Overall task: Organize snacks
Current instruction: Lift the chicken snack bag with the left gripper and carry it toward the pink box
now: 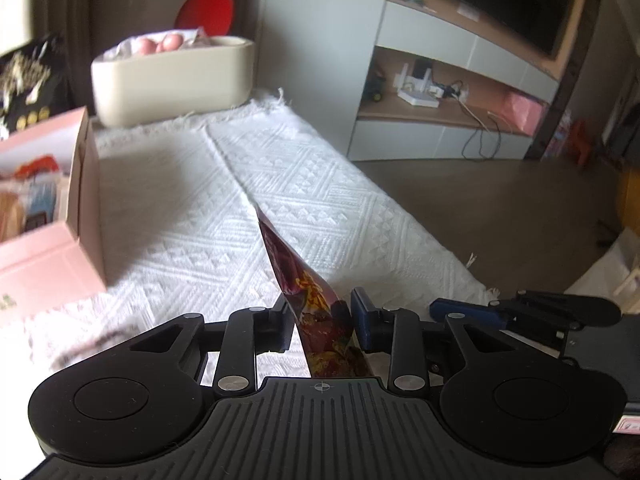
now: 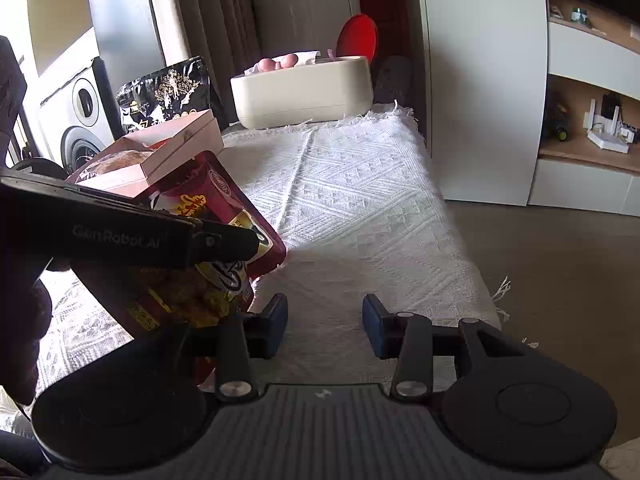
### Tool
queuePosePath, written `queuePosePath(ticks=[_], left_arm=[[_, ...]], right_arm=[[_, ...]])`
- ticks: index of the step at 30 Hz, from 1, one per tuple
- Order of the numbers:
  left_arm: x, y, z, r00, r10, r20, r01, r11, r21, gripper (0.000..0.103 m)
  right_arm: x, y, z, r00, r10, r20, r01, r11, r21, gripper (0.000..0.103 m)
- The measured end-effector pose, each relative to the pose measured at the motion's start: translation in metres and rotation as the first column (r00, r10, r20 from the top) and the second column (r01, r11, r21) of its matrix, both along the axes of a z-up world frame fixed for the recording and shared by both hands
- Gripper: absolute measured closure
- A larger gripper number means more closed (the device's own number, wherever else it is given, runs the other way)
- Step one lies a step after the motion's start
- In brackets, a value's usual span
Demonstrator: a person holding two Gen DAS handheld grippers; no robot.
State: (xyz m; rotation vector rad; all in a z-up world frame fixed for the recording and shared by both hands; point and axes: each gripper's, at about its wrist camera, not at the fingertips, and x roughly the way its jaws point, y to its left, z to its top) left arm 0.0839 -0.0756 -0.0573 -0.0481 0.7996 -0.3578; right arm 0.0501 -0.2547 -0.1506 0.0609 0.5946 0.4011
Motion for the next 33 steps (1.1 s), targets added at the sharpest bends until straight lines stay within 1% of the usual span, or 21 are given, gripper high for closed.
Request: queuePosePath(ticks=[2, 4, 10, 12, 14, 17, 19, 20, 22, 23, 24, 25, 27, 29, 33], left_arm=[[0.001, 0.004, -0.001, 0.999, 0.022, -0.027, -0.023, 0.999, -0.029, 0.069], [0.001, 0.005, -0.002, 0.999, 0.03, -0.037, -0.031, 0.999, -0.027, 0.069], [-0.008, 0.001, -0.004, 1.0, 0.029, -0.002, -0.029, 1.0, 0.001, 0.068], [-0.011, 0.005, -0.007, 0.999, 0.041, -0.005, -0.041, 0.999, -0.023, 0.067], [-0.009, 0.011, -0.011, 0.998, 0.052, -0.027, -0.054, 0.997, -0.063, 0.066], [-0.008, 0.023, -0.016, 0.995, 0.081, -0.066, -0.089, 0.987, -0.136, 0.066], [-0.009, 0.027, -0.019, 0.991, 0.098, -0.087, -0.111, 0.98, -0.166, 0.066], [-0.01, 0.027, -0.018, 0.991, 0.098, -0.088, -0.112, 0.979, -0.17, 0.066], [-0.014, 0.024, -0.018, 0.996, 0.05, -0.078, -0.063, 0.984, -0.165, 0.067], [-0.016, 0.022, -0.019, 0.996, 0.025, -0.088, -0.039, 0.985, -0.167, 0.069], [-0.018, 0.02, -0.022, 0.994, 0.0, -0.114, -0.021, 0.984, -0.179, 0.07], [-0.021, 0.02, -0.024, 0.993, -0.013, -0.12, -0.011, 0.981, -0.193, 0.07], [-0.026, 0.019, -0.024, 0.994, -0.006, -0.109, -0.015, 0.982, -0.19, 0.073], [-0.025, 0.022, -0.023, 0.994, 0.013, -0.108, -0.035, 0.978, -0.204, 0.075], [-0.019, 0.026, -0.023, 0.99, 0.06, -0.124, -0.087, 0.971, -0.223, 0.077]], right_arm=[[-0.001, -0.001, -0.001, 1.0, 0.001, 0.004, -0.001, 1.0, 0.002, 0.061], [-0.002, -0.001, -0.001, 1.0, 0.002, 0.009, -0.002, 1.0, 0.0, 0.061], [-0.005, 0.0, -0.003, 1.0, 0.005, 0.022, -0.005, 1.0, -0.004, 0.057], [-0.006, 0.001, -0.003, 1.0, 0.006, 0.025, -0.006, 1.0, -0.007, 0.057], [-0.006, 0.0, -0.003, 1.0, 0.006, 0.027, -0.006, 1.0, -0.008, 0.057], [-0.006, 0.0, -0.003, 1.0, 0.007, 0.027, -0.006, 1.0, -0.009, 0.057], [-0.006, 0.001, -0.003, 1.0, 0.007, 0.026, -0.006, 1.0, -0.011, 0.056], [-0.007, 0.001, -0.003, 1.0, 0.007, 0.025, -0.007, 1.0, -0.011, 0.054], [-0.008, 0.002, -0.003, 1.0, 0.009, 0.025, -0.008, 1.0, -0.014, 0.051], [-0.008, 0.003, -0.002, 1.0, 0.008, 0.026, -0.008, 1.0, -0.019, 0.05], [-0.009, 0.004, -0.002, 1.0, 0.008, 0.027, -0.007, 1.0, -0.022, 0.049], [-0.009, 0.004, -0.002, 1.0, 0.008, 0.027, -0.007, 1.0, -0.026, 0.049], [-0.009, 0.005, -0.002, 1.0, 0.005, 0.026, -0.004, 1.0, -0.03, 0.048], [-0.009, 0.006, -0.002, 1.0, 0.004, 0.025, -0.003, 0.999, -0.033, 0.047], [-0.01, 0.007, -0.003, 1.0, 0.007, 0.029, -0.006, 0.999, -0.043, 0.045]])
